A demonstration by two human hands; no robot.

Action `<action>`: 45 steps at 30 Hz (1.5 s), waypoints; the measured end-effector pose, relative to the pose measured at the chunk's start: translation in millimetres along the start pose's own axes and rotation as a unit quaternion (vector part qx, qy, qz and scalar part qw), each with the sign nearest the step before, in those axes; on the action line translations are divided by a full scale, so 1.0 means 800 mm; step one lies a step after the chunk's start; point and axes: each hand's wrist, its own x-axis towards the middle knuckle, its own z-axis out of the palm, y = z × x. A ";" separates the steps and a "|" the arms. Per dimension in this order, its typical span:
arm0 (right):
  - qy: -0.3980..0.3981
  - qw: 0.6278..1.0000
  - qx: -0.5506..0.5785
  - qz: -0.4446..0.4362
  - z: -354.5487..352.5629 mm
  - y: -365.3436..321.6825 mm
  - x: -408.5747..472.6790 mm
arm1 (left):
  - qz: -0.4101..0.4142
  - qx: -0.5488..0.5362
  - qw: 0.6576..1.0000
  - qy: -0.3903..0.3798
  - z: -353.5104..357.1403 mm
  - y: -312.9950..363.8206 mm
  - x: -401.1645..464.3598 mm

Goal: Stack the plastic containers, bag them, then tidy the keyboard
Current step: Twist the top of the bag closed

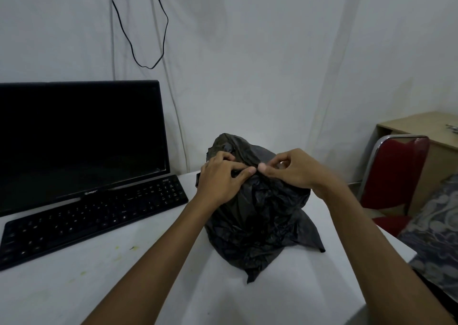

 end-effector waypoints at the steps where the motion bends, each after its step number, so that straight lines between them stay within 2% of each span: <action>1: 0.014 1.000 -0.025 -0.007 0.002 0.003 0.003 | 0.003 -0.005 1.000 0.003 0.001 -0.001 0.000; 3: 0.058 0.998 -0.023 -0.010 0.007 0.007 0.007 | 0.002 -0.014 1.000 0.007 0.002 -0.004 0.001; 6: 0.126 0.983 0.135 -0.011 0.012 0.016 0.008 | -0.002 -0.042 0.999 0.012 0.001 -0.009 0.004; 8: 0.161 0.938 0.306 -0.016 0.011 0.019 0.008 | -0.002 -0.066 0.998 0.018 0.000 -0.012 0.006; 10: 0.169 0.862 0.479 -0.002 0.008 0.022 0.011 | -0.008 -0.073 0.997 0.028 -0.002 -0.014 0.010; 12: 0.183 0.803 0.566 0.014 0.002 0.035 0.018 | -0.019 -0.069 0.996 0.047 -0.003 -0.016 0.015; 14: 0.204 0.783 0.587 0.028 -0.003 0.043 0.020 | -0.030 -0.072 0.995 0.067 -0.005 -0.017 0.018; 17: 0.223 0.807 0.545 0.040 -0.008 0.038 0.009 | -0.036 -0.083 0.990 0.106 -0.008 -0.019 0.018; 19: 0.199 0.865 0.458 0.043 -0.009 0.031 -0.004 | -0.046 -0.087 0.985 0.145 -0.009 -0.020 0.017; 21: 0.178 0.936 0.303 0.006 -0.006 0.034 -0.007 | -0.047 -0.089 0.979 0.175 -0.010 -0.022 0.016; 23: 0.118 0.982 0.139 -0.045 -0.005 0.039 -0.010 | -0.036 -0.098 0.975 0.195 -0.010 -0.024 0.016; 25: 0.054 0.997 0.003 -0.057 -0.005 0.052 -0.003 | -0.025 -0.104 0.972 0.211 -0.009 -0.026 0.017; 28: -0.022 0.992 -0.117 -0.039 -0.011 0.056 0.001 | -0.014 -0.119 0.966 0.228 -0.010 -0.024 0.020; 31: 0.012 0.985 -0.165 -0.046 -0.018 0.043 0.000 | -0.020 -0.151 0.958 0.245 -0.018 -0.017 0.029; 34: 0.087 0.994 -0.029 -0.065 -0.025 0.031 0.002 | -0.037 -0.171 0.948 0.266 -0.031 -0.011 0.042; 37: 0.164 0.970 0.170 -0.051 -0.027 0.022 0.003 | -0.050 -0.200 0.943 0.263 -0.047 -0.003 0.057; 39: 0.166 0.937 0.306 -0.027 -0.025 0.013 0.005 | -0.060 -0.226 0.938 0.257 -0.055 0.003 0.069; 42: 0.138 0.864 0.483 -0.001 -0.020 0.003 0.014 | -0.086 -0.270 0.931 0.229 -0.057 0.010 0.082; 45: 0.113 0.803 0.585 -0.001 -0.010 0.005 0.025 | -0.129 -0.306 0.923 0.193 -0.051 0.014 0.084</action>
